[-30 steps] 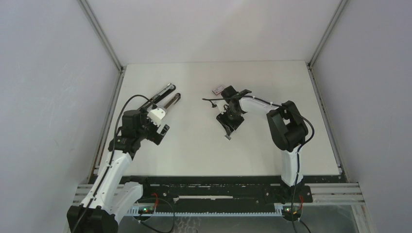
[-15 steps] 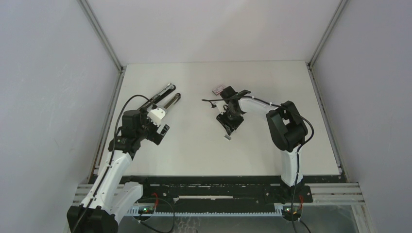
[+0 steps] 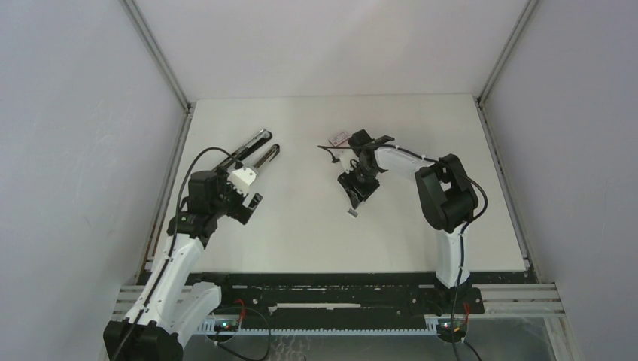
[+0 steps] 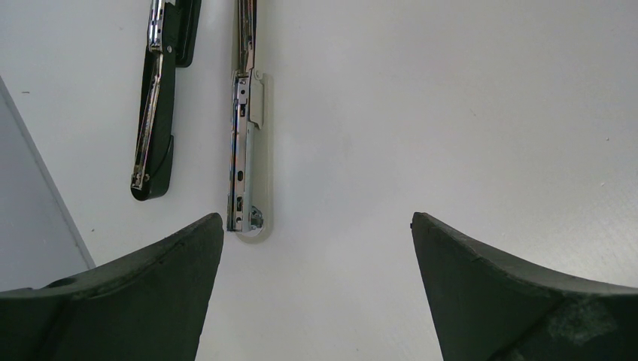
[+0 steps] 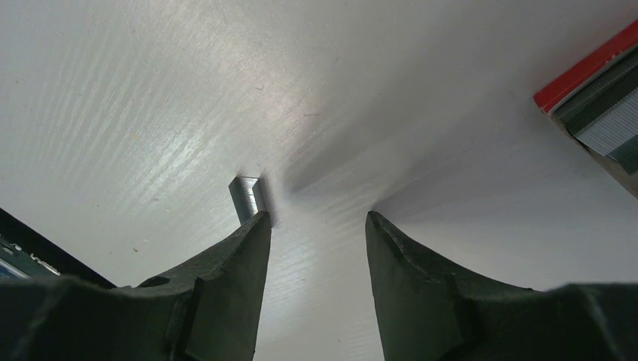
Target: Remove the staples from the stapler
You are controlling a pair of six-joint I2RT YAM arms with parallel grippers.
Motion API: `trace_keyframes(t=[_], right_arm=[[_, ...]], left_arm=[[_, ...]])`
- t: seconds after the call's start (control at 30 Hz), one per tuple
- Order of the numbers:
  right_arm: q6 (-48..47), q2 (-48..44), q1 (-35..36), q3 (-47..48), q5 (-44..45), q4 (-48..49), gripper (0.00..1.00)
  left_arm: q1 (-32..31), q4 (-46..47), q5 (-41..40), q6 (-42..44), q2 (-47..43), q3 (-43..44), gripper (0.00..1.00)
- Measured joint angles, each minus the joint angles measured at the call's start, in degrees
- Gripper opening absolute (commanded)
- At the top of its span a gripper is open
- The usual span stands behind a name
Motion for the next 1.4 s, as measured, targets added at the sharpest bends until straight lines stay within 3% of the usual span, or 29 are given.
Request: trace_keyframes(t=[0.93, 1.4], right_arm=[[-0.2, 0.0, 3.0, 0.1, 4.7, 0.0, 0.5], [-0.3, 0.3, 3.3, 0.2, 7.1, 0.3, 0.37]], left_arm=[[0.0, 0.0, -0.1, 0.4, 0.0, 0.0, 1.0], [0.0, 0.0, -0.2, 0.4, 0.0, 0.0, 1.0]])
